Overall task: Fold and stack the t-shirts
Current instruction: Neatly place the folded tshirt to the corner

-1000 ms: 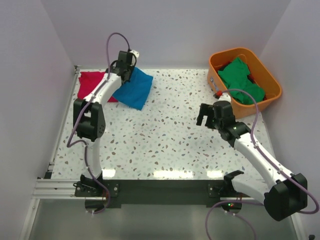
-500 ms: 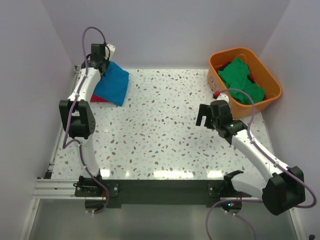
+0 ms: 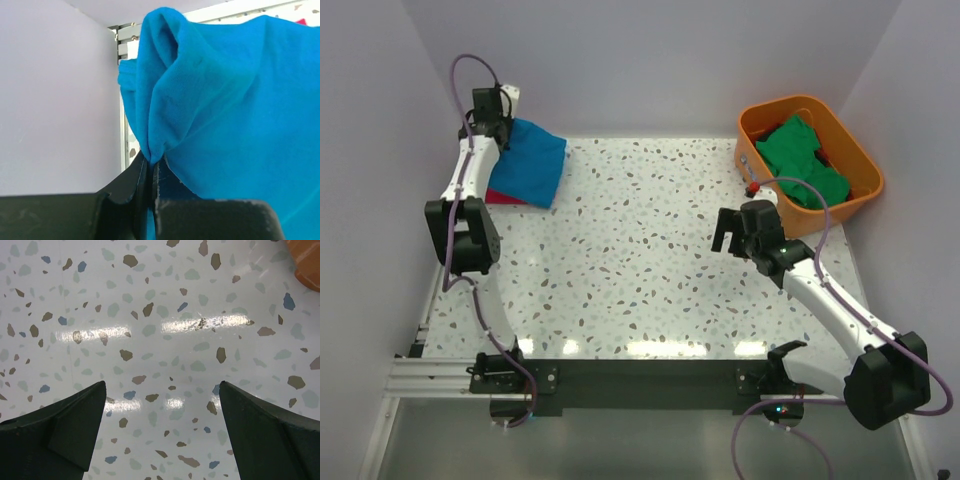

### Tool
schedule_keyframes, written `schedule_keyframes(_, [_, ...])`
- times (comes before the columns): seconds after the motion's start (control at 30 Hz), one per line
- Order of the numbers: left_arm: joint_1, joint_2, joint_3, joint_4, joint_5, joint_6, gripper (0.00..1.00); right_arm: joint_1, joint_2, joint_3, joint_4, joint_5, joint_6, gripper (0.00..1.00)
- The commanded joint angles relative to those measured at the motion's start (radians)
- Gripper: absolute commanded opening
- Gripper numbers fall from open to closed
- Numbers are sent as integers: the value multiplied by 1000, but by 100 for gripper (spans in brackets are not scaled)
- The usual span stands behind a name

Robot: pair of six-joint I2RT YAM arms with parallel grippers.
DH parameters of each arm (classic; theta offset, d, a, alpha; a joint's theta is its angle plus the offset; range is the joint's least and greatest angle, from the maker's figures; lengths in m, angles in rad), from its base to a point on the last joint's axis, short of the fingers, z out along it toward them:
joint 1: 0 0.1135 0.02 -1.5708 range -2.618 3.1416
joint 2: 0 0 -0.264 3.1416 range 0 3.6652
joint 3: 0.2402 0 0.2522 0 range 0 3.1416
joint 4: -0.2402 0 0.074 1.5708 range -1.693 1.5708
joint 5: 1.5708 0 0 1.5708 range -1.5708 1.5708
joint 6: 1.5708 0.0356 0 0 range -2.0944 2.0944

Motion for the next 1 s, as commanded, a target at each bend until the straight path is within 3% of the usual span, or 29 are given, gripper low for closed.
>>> schedule_keyframes(0.0, [48,45,53,101,3,-65,0,-1,2,44,-8,35,9,99])
schedule_keyframes(0.07, [51,81,53,101,-15,-74,5,-1,5,45,-8,37,9,99])
schedule_keyframes(0.1, [51,91,51,103,-30,-87,26,-1,5,45,-10,37,9,99])
schedule_keyframes(0.13, [52,104,53,101,-70,-94,56,0,8,48,-10,38,8,99])
schedule_keyframes(0.17, [52,122,56,106,-112,-105,100,-1,10,51,-10,40,8,99])
schedule_keyframes(0.23, [55,136,80,106,-276,-180,100,-1,11,54,-19,41,6,99])
schedule_keyframes(0.37, [69,64,140,32,-311,-324,100,-1,-13,63,-40,43,20,99])
schedule_keyframes(0.5, [68,-115,39,41,-152,-504,100,-1,-73,63,-68,25,20,99])
schedule_keyframes(0.63, [60,-267,-178,41,97,-726,100,-1,-108,51,-88,6,29,99])
schedule_keyframes(0.7, [10,-344,-268,56,133,-772,100,-1,-123,50,-103,11,42,99])
schedule_keyframes(0.83, [-243,-486,-549,70,-133,-791,100,-1,-162,39,-117,17,46,98])
schedule_keyframes(0.87, [-333,-541,-603,98,-139,-804,100,-1,-174,28,-114,15,52,99])
schedule_keyframes(0.97, [-462,-646,-841,182,-126,-895,100,-1,-189,7,-96,-5,46,99])
